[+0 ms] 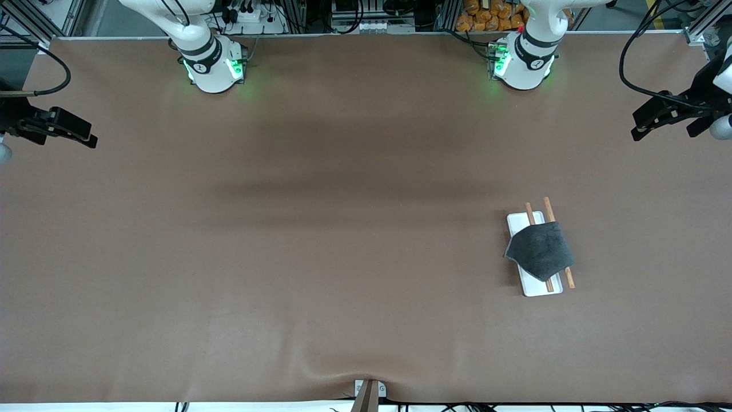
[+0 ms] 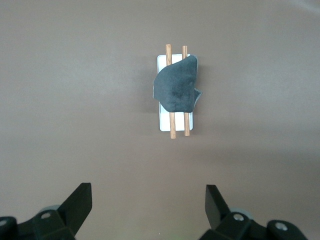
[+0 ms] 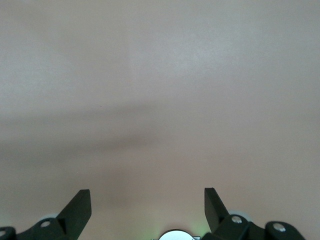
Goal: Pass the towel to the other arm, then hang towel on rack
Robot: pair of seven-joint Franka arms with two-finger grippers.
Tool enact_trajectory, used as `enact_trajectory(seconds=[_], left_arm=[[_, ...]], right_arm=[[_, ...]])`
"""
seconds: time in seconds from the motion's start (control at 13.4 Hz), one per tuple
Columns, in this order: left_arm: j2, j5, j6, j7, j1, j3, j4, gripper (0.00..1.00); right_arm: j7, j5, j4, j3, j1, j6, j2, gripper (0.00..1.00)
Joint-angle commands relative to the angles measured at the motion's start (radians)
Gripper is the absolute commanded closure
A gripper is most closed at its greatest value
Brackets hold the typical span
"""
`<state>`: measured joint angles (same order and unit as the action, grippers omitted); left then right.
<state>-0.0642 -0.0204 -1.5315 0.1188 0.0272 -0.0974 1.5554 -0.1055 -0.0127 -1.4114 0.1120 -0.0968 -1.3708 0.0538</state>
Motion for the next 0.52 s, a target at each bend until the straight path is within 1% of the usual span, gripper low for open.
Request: enact_trajectory(seconds=[0.0,0.45], left_arm=[[-0.025,-0.026,0.002,0.013,-0.007,0.001,0.019,0.00],[-0.019,-0.026,0.002,0.015,-0.007,0.004,0.002,0.00]], right_arm=[[-0.007,-0.010,0.000,0.012,-0.021,0.006,-0.012,0.00],[-0.005,-0.004,0.000,0.014,-0.020,0.004,-0.012,0.00]])
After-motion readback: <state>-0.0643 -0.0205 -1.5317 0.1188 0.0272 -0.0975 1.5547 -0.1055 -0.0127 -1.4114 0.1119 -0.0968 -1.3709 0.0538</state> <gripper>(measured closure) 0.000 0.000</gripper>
